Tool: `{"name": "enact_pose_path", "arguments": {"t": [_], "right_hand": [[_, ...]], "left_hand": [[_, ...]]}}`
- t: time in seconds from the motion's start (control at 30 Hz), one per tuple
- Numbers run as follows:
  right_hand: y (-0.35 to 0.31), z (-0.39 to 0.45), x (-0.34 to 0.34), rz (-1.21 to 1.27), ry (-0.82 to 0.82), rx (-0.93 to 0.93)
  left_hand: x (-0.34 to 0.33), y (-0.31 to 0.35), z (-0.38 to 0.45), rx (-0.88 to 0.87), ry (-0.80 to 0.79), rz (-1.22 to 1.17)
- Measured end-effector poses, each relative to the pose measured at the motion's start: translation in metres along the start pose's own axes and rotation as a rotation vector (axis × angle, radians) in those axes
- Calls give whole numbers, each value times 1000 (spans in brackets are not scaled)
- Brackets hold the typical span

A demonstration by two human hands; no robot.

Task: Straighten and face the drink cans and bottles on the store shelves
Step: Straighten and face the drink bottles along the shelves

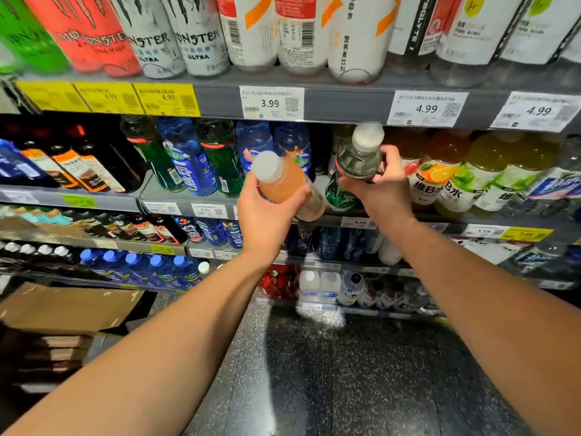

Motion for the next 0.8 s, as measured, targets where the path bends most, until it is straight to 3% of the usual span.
{"name": "enact_pose_path", "arguments": {"t": [0.33, 0.57, 0.8], "right_hand": [[-7, 36, -52, 29, -77, -125], [4, 34, -36, 9, -174, -185], [7, 12, 6, -109, 46, -52]], "left_hand": [[33, -18, 15, 49, -21, 14], [18, -3, 10, 23, -174, 21], [-28, 16, 6, 19, -172, 22]]}}
Point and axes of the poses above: each hand's wrist, its own z-axis towards the middle knuckle, its own x-axis out of the back of the hand, y = z × x, the point moved 2 cm from there along z, towards the middle knuckle, and after that the axes turned 5 degrees about -y, right-handed, at the moved point
